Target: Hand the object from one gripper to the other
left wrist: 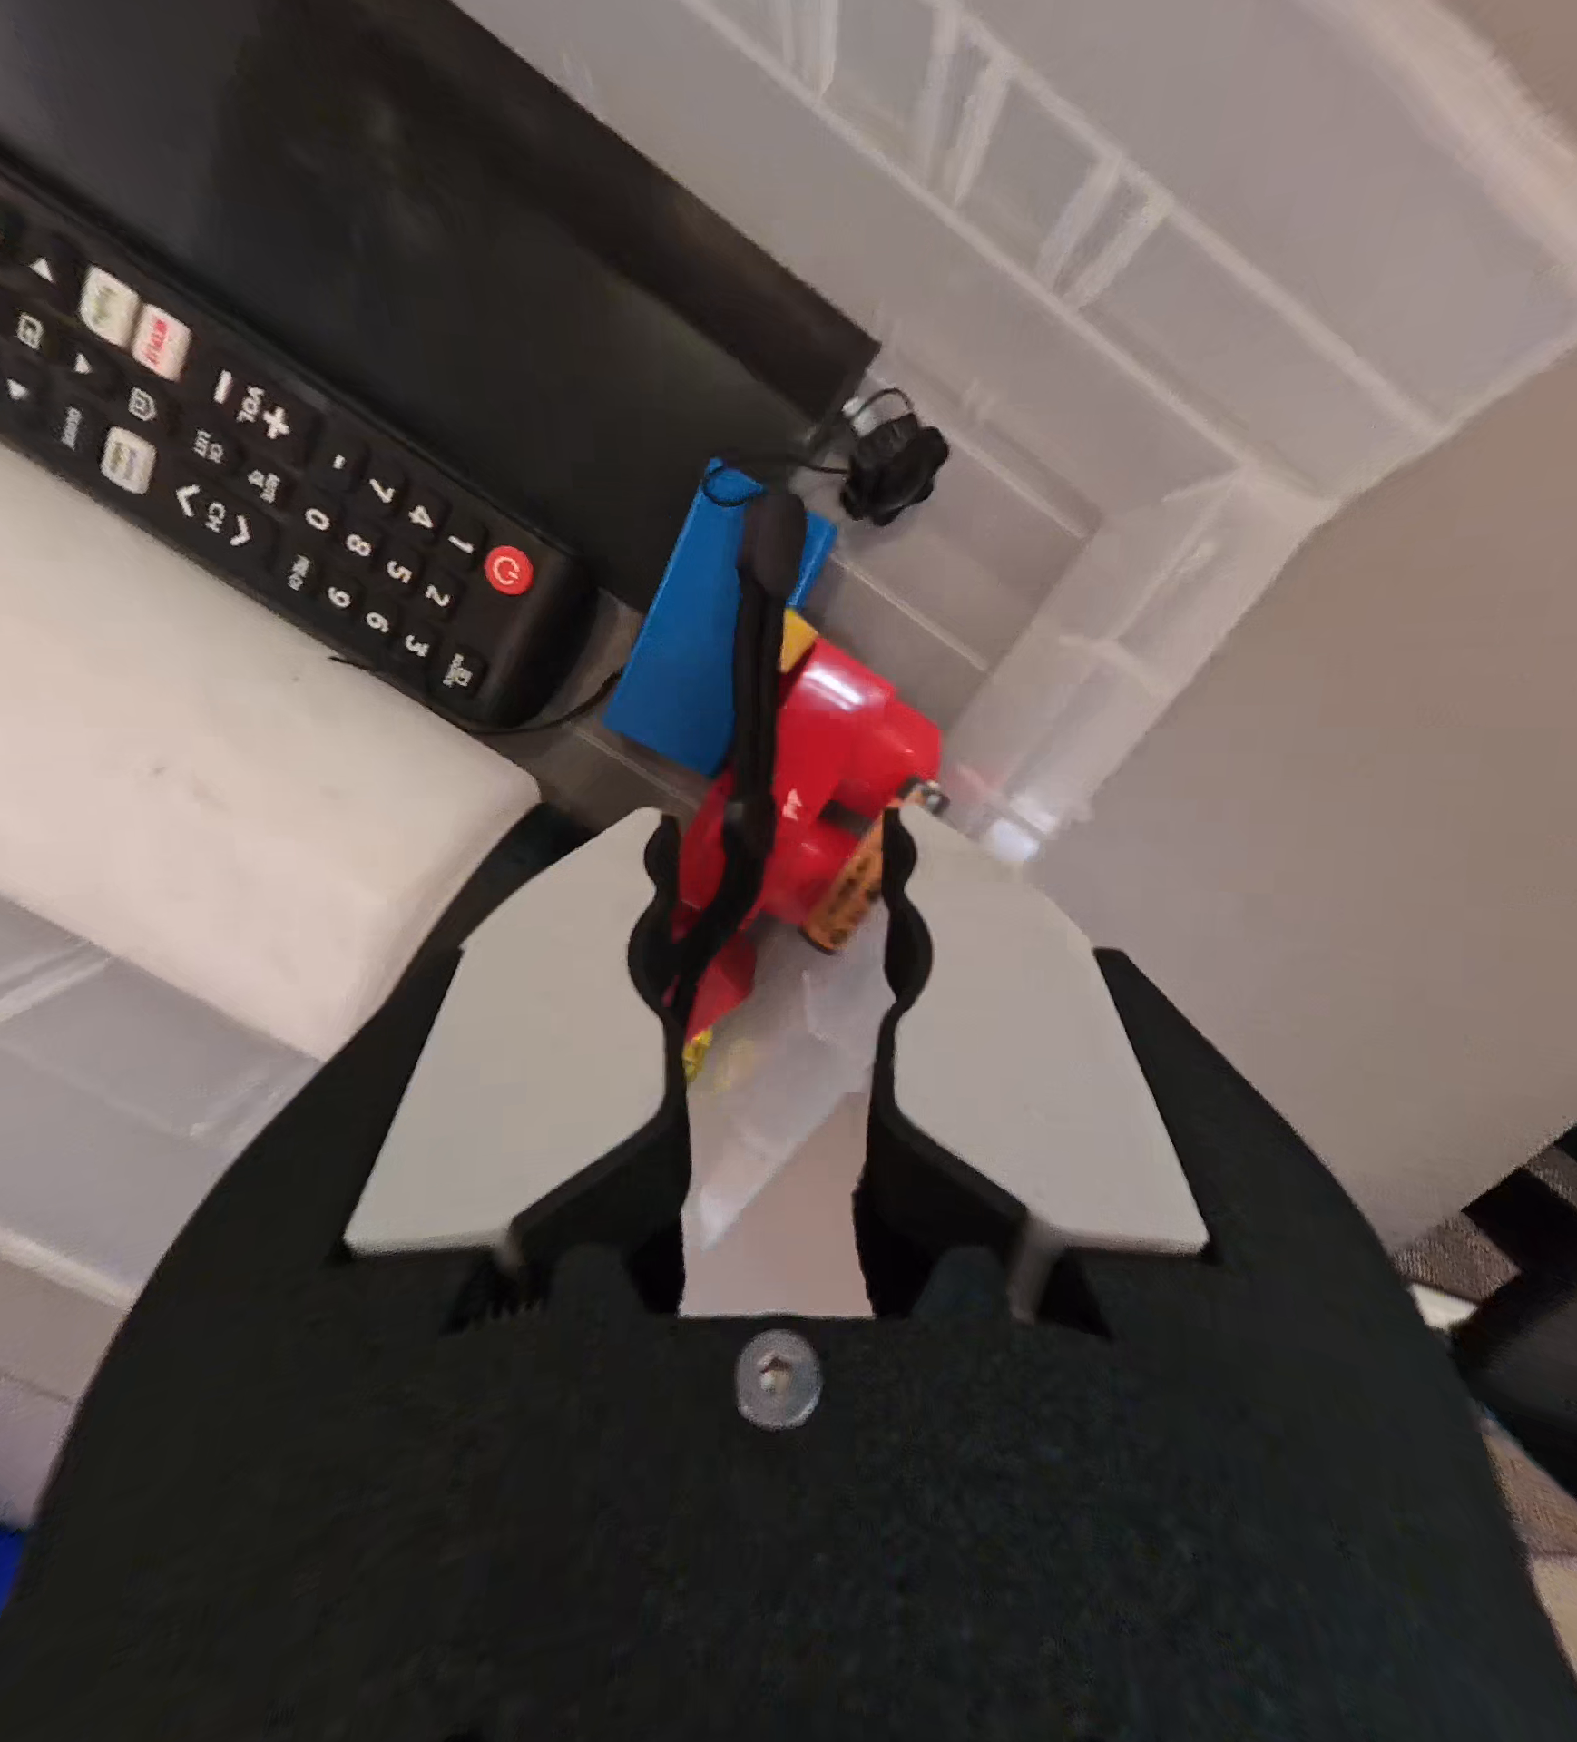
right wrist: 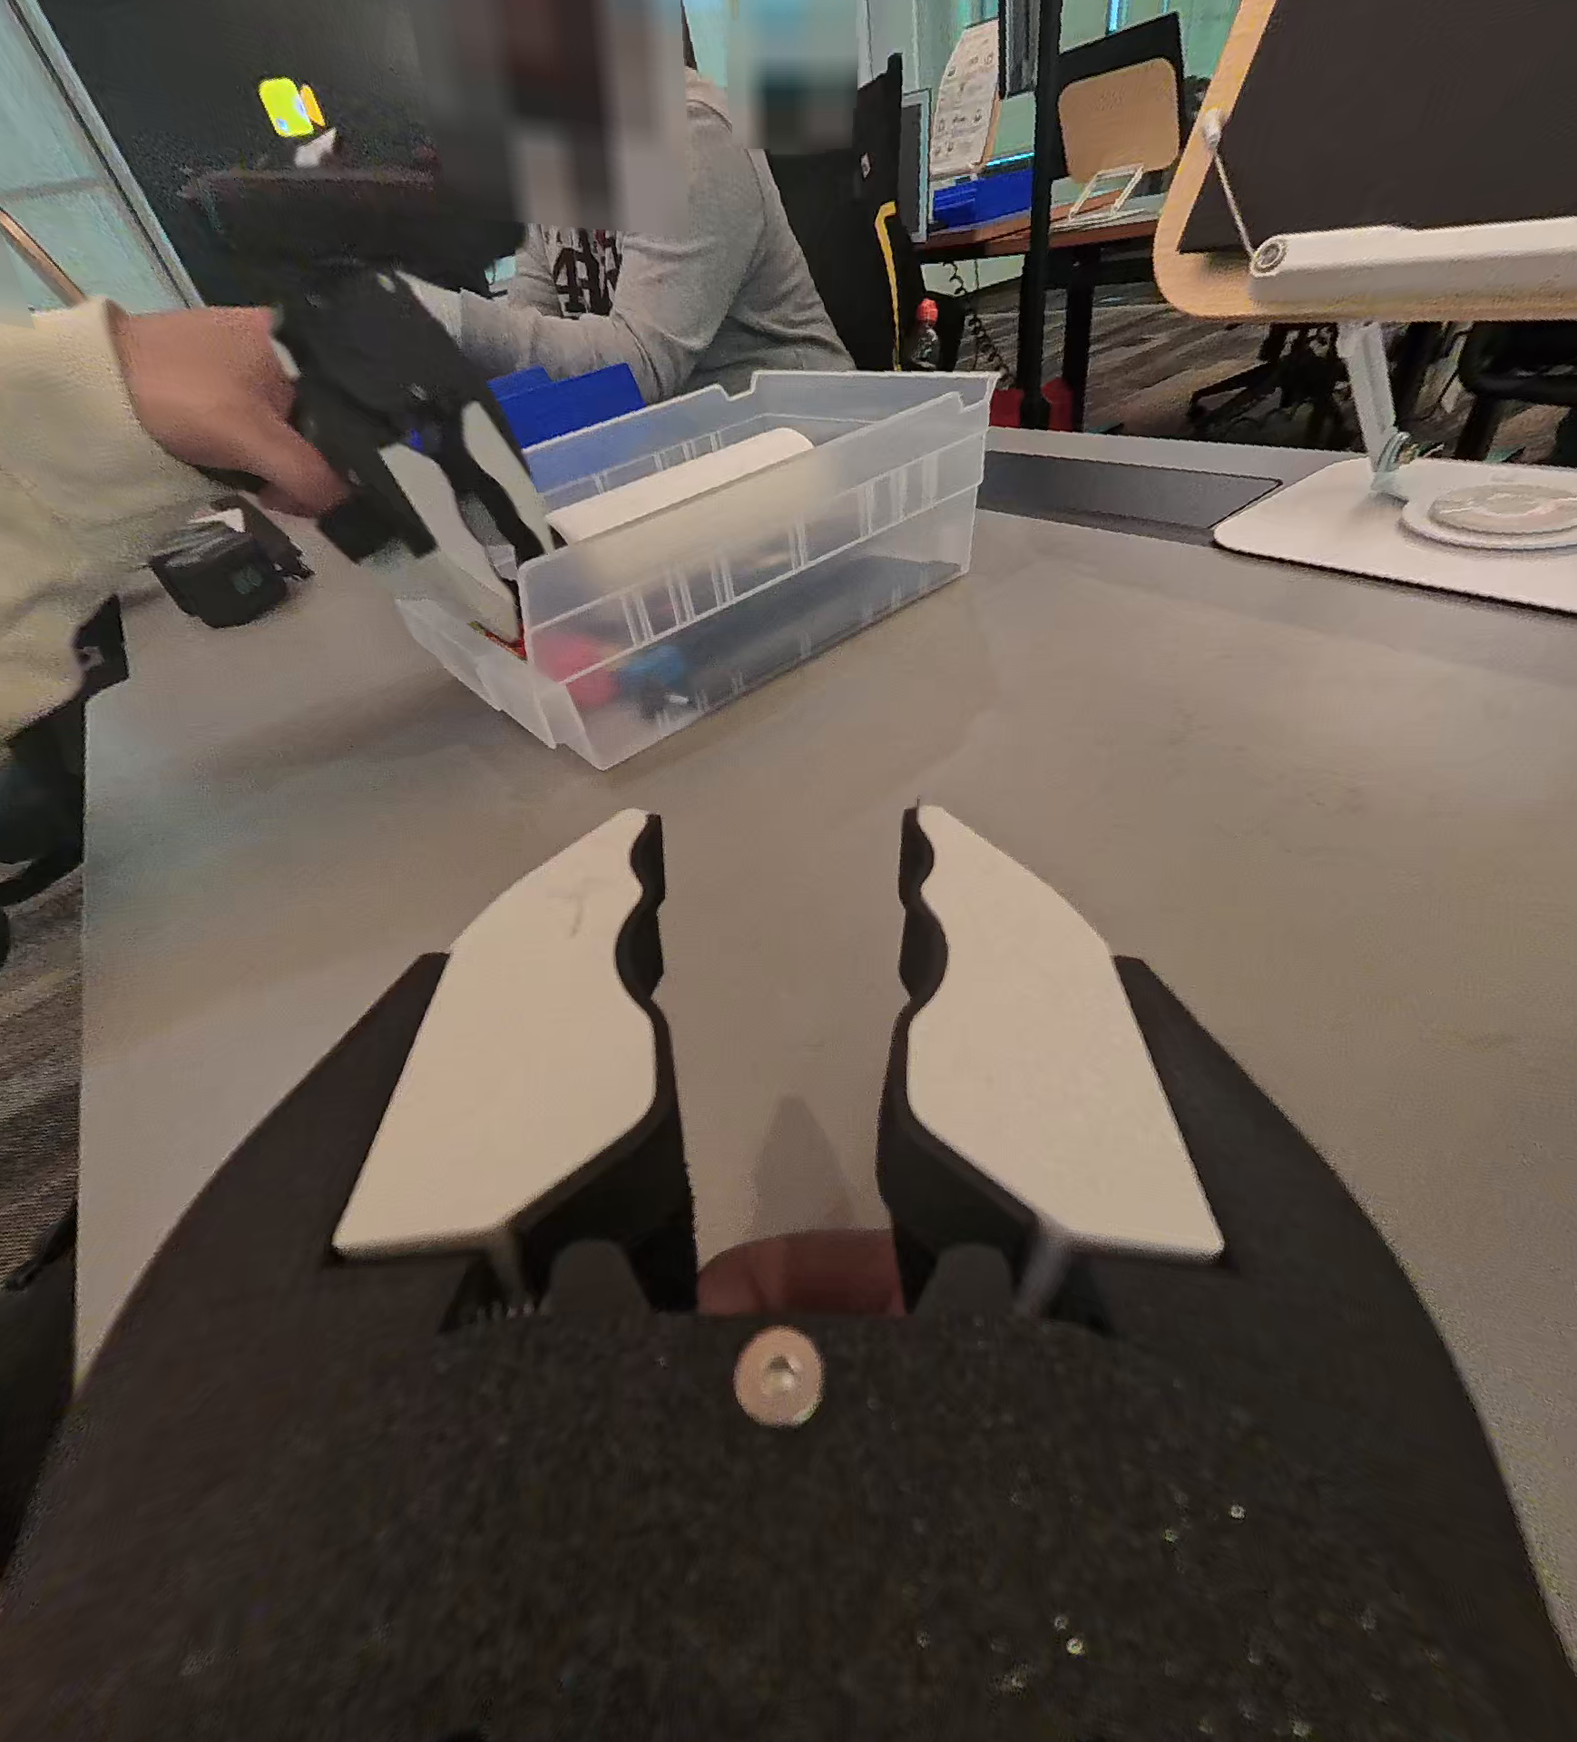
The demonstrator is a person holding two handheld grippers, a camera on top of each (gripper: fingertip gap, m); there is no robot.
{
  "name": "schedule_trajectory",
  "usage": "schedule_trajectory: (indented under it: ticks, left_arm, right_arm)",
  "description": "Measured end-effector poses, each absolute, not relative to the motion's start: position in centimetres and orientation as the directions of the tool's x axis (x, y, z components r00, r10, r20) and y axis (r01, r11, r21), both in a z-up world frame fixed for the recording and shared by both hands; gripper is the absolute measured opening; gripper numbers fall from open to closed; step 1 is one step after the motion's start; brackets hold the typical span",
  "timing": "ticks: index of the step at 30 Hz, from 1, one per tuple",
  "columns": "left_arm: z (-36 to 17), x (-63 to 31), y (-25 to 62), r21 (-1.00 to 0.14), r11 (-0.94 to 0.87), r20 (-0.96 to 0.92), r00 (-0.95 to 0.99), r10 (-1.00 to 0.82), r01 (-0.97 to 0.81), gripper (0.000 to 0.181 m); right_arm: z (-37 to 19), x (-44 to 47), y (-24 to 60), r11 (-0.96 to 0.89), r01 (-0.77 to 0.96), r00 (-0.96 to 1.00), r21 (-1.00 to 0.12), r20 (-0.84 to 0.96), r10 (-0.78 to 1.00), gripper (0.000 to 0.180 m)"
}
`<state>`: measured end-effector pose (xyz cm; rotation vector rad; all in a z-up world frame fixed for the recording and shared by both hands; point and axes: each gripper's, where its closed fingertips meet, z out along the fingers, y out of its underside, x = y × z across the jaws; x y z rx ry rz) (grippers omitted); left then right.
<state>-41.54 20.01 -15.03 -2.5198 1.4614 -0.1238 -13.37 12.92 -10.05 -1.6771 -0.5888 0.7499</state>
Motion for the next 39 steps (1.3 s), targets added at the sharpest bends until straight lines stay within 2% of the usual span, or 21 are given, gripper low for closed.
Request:
schedule_trajectory:
  ticks: [1,3,4,10,12,14,18,20,22,26,29,31,33,36,39]
  left_arm:
    - [-15.5,-41.7,20.5,-0.207,-0.483,-0.047,0.502,-0.864,-0.851,0.040]
    - [-16.2,-41.7,20.6,-0.182,-0.496,-0.004,0.505,-0.863,-0.849,0.017]
    - [-16.1,-41.6,20.6,-0.191,-0.516,0.016,0.523,-0.852,-0.835,0.011]
    - [-13.7,-42.1,21.0,-0.265,-0.512,-0.094,0.550,-0.830,-0.817,0.005]
    - [-11.6,-42.1,21.7,-0.358,-0.520,-0.136,0.595,-0.792,-0.775,0.005]
    - [-8.7,-41.6,22.8,-0.516,-0.525,-0.143,0.672,-0.727,-0.677,0.005]
    - [-1.5,-39.9,24.9,-0.825,-0.433,-0.089,0.840,-0.535,-0.364,0.005]
    - [1.8,-38.4,24.8,-0.919,-0.351,0.004,0.883,-0.470,-0.182,0.005]
    - [3.9,-36.2,24.0,-0.962,-0.269,0.083,0.886,-0.456,-0.048,0.005]
    - [5.2,-29.9,22.0,-0.967,-0.227,0.228,0.801,-0.554,0.118,0.005]
    - [4.3,-24.5,19.9,-0.962,-0.252,0.252,0.684,-0.685,0.102,0.005]
    - [3.4,-22.3,19.2,-0.959,-0.274,0.251,0.656,-0.712,0.071,0.005]
    - [3.4,-20.7,18.3,-0.954,-0.281,0.283,0.608,-0.741,0.102,0.005]
    - [4.1,-18.4,16.4,-0.933,-0.304,0.359,0.466,-0.809,0.191,0.005]
    - [4.4,-16.6,14.6,-0.892,-0.369,0.437,0.286,-0.853,0.260,0.005]
  right_arm:
    - [-10.0,-13.4,12.9,-0.230,-0.011,0.666,-0.973,-0.179,0.724,0.047]
    - [-10.1,-13.4,12.9,-0.233,-0.012,0.663,-0.972,-0.183,0.726,0.046]
    - [-10.1,-13.3,12.9,-0.232,-0.008,0.664,-0.973,-0.179,0.726,0.045]
    - [-10.1,-12.8,13.0,-0.231,-0.012,0.669,-0.973,-0.179,0.721,0.042]
    - [-10.1,-12.6,13.2,-0.235,-0.025,0.668,-0.972,-0.191,0.719,0.041]
    - [-10.0,-12.6,13.4,-0.245,-0.047,0.661,-0.968,-0.214,0.719,0.041]
    - [-11.2,-12.8,13.9,-0.324,-0.047,0.638,-0.945,-0.278,0.718,0.043]
    - [-12.2,-12.9,14.0,-0.408,-0.035,0.616,-0.912,-0.341,0.710,0.044]
    - [-12.9,-13.1,13.8,-0.485,-0.024,0.577,-0.874,-0.408,0.707,0.048]
    - [-13.9,-13.1,13.3,-0.637,-0.009,0.511,-0.771,-0.551,0.660,0.054]
    - [-13.4,-13.3,11.8,-0.739,0.102,0.415,-0.667,-0.646,0.640,0.051]
    - [-10.3,-13.8,10.9,-0.763,0.116,0.273,-0.636,-0.718,0.640,0.046]
    - [-5.6,-13.9,11.7,-0.731,0.023,0.181,-0.682,-0.716,0.674,0.041]
    - [1.3,-13.3,14.6,-0.576,-0.164,0.180,-0.801,-0.598,0.781,0.040]
    - [5.4,-13.5,15.9,-0.485,-0.262,0.141,-0.834,-0.531,0.836,0.040]
